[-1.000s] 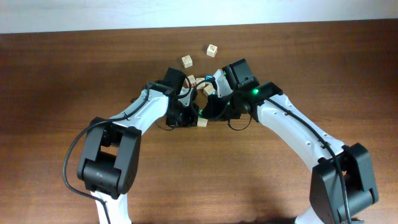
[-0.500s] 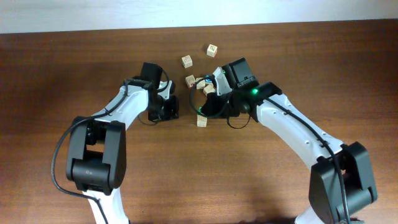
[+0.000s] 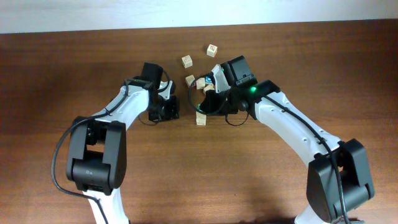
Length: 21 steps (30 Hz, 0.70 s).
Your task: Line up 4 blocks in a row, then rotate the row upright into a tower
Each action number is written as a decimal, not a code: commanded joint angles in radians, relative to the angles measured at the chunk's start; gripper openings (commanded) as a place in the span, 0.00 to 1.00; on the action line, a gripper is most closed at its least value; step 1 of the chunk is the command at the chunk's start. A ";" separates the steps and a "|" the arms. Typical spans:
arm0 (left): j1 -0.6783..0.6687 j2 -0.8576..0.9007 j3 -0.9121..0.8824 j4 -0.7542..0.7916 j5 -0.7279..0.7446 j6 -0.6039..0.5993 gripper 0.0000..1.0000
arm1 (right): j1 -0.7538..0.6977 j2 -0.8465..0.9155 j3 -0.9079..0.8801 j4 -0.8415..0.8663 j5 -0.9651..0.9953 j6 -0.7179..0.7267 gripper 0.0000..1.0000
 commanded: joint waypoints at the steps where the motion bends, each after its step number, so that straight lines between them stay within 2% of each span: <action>1: 0.002 -0.003 0.016 0.002 -0.007 0.019 0.00 | 0.005 0.031 0.028 -0.026 0.056 -0.023 0.04; 9: 0.002 -0.003 0.016 0.003 -0.007 0.019 0.00 | 0.005 0.031 0.048 -0.035 0.055 -0.023 0.06; 17: 0.002 -0.003 0.016 0.004 -0.008 0.019 0.00 | 0.005 0.029 0.158 -0.111 0.055 -0.052 0.06; 19: 0.002 -0.003 0.016 0.006 -0.007 0.019 0.00 | -0.001 0.016 0.254 -0.182 0.057 -0.092 0.21; 20: 0.002 -0.003 0.026 -0.003 -0.006 0.019 0.00 | -0.010 0.008 0.337 -0.241 0.078 -0.109 0.36; 21: 0.002 -0.003 0.040 -0.018 -0.006 0.019 0.00 | -0.017 0.002 0.404 -0.298 0.111 -0.130 0.44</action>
